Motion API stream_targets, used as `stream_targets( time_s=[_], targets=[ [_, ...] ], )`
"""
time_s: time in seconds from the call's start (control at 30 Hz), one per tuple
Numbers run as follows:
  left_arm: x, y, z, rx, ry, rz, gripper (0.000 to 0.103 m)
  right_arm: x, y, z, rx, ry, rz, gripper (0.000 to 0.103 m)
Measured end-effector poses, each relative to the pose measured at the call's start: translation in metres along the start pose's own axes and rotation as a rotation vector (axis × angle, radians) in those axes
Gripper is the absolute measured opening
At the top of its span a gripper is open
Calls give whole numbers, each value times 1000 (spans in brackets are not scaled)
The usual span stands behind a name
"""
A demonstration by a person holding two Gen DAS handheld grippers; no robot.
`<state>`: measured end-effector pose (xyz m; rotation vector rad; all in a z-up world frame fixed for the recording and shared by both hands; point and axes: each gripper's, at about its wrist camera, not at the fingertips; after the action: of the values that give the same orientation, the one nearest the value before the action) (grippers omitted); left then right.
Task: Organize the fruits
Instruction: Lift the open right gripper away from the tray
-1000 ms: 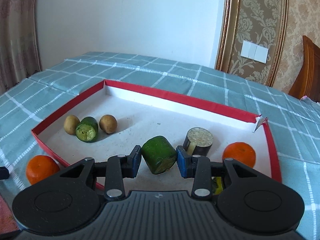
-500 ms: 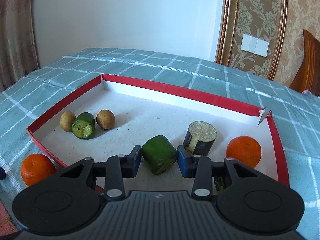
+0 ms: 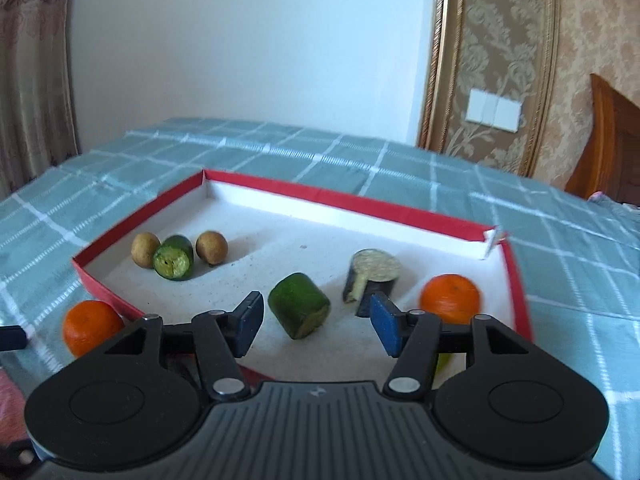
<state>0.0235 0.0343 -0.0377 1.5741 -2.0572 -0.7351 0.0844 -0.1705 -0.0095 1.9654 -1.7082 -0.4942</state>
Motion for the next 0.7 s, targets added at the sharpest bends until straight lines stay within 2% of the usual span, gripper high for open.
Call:
stream_targets(
  time_s=[0.2, 0.4, 0.7],
  targets=[
    [0, 0, 0, -1, -3, -3, 103, 15, 43, 33, 76, -16, -15, 73],
    [2, 0, 0, -4, -10, -8, 103, 10, 38, 49, -5, 8, -78, 73],
    [4, -1, -1, -9, -20, -20, 103, 4, 31, 58, -68, 29, -30, 73]
  ],
)
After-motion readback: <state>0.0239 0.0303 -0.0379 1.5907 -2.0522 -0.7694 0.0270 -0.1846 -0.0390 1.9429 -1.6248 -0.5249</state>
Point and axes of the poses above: each gripper's, at about its wrist camera, not at the fingertips, and y roughly against the way its jaws point, x to its right, z to its underside, and after that the axes turned 5 degrees about -x, right-handed
